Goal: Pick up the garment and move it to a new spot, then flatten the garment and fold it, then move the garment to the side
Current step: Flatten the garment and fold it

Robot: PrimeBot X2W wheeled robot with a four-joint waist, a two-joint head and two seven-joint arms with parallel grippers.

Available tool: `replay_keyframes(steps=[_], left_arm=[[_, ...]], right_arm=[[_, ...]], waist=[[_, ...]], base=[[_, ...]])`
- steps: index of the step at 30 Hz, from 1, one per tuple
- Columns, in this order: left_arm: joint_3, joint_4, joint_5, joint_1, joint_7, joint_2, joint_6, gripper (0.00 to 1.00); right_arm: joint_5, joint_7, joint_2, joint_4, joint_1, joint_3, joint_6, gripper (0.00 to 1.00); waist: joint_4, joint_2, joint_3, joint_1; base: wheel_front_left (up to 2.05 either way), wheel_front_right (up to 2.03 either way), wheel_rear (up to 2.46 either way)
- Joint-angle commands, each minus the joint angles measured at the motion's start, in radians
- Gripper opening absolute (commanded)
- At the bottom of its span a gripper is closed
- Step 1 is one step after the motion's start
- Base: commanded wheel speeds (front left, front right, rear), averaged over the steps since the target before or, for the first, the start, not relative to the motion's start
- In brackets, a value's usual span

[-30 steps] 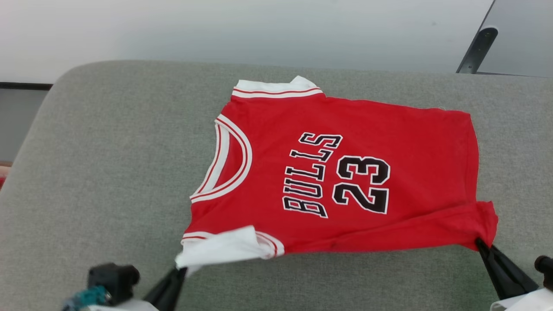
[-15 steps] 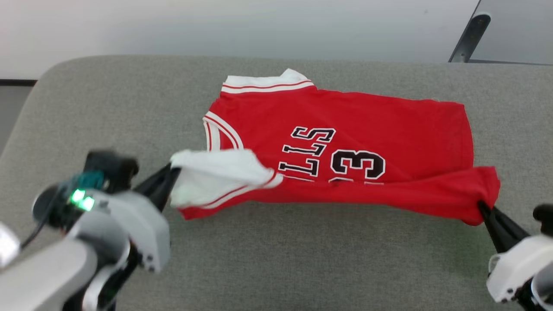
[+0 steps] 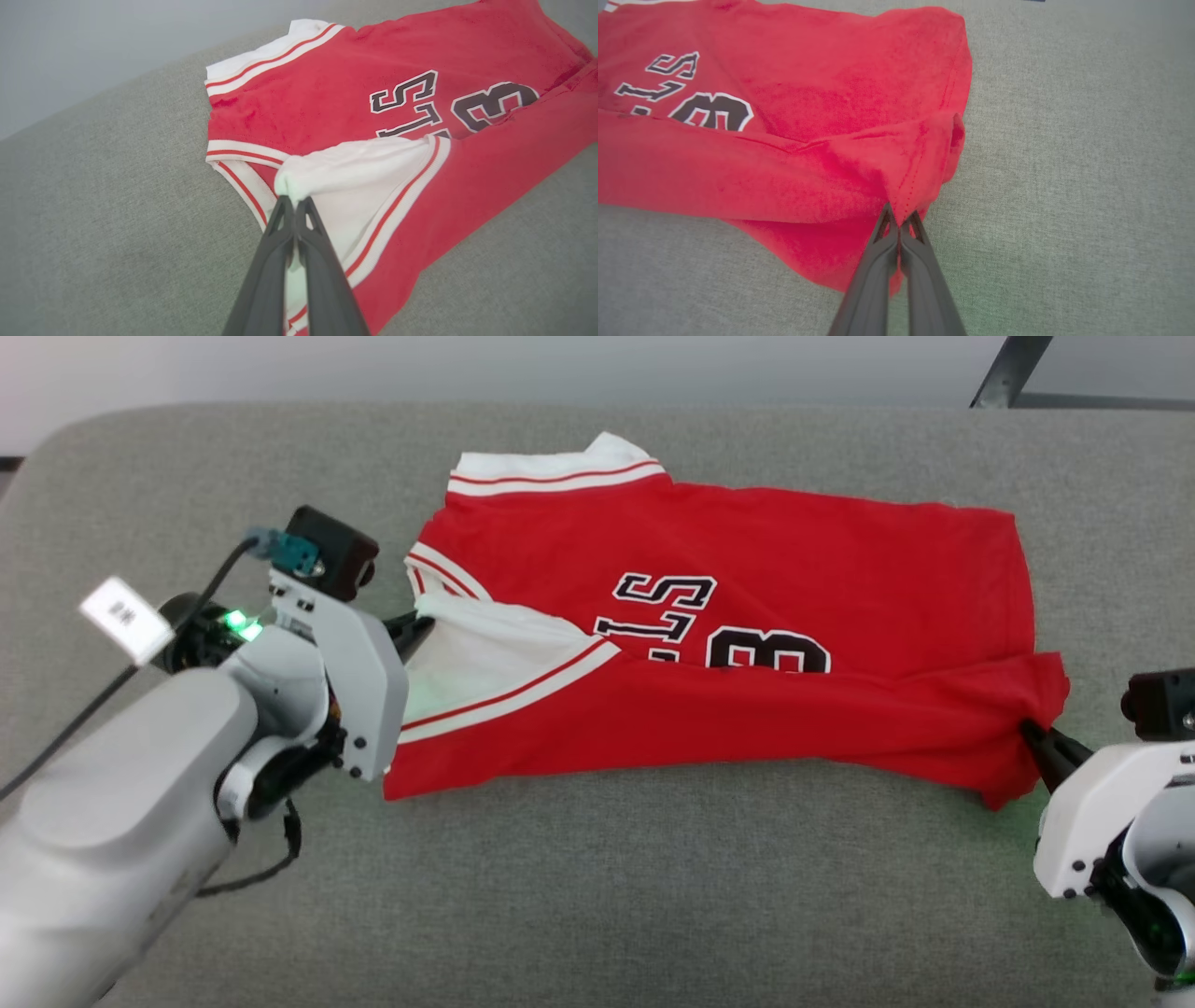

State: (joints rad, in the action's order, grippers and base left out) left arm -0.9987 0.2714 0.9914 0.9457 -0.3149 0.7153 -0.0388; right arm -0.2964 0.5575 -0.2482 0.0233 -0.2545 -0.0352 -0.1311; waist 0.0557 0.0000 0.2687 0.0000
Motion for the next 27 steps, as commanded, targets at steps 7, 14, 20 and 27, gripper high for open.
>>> replay_keyframes(steps=[7,14,20,27], left_arm=[[-0.029,0.198,0.044,0.055,-0.073,-0.089,0.084,0.08],[-0.020,0.314,0.103,0.084,-0.144,-0.143,0.100,0.85],[-0.013,0.341,0.138,0.082,-0.193,-0.150,0.094,1.00],[-0.007,0.292,0.140,0.058,-0.183,-0.121,0.071,1.00]], right_arm=[[0.019,0.102,0.029,0.020,-0.052,-0.008,0.001,0.00],[0.008,0.202,0.042,0.020,-0.087,-0.005,0.001,0.50],[-0.029,0.279,0.030,0.001,-0.094,0.006,0.001,1.00],[-0.051,0.266,-0.001,-0.055,-0.070,0.020,0.001,1.00]], waist=[[-0.007,0.0000,0.035,0.0000],[-0.004,0.0000,0.027,0.0000],[0.003,0.0000,-0.018,0.0000],[0.015,0.0000,-0.080,0.0000]], base=[[0.00,0.00,0.00],[0.00,0.00,0.00],[0.00,0.00,0.00],[0.00,0.00,0.00]])
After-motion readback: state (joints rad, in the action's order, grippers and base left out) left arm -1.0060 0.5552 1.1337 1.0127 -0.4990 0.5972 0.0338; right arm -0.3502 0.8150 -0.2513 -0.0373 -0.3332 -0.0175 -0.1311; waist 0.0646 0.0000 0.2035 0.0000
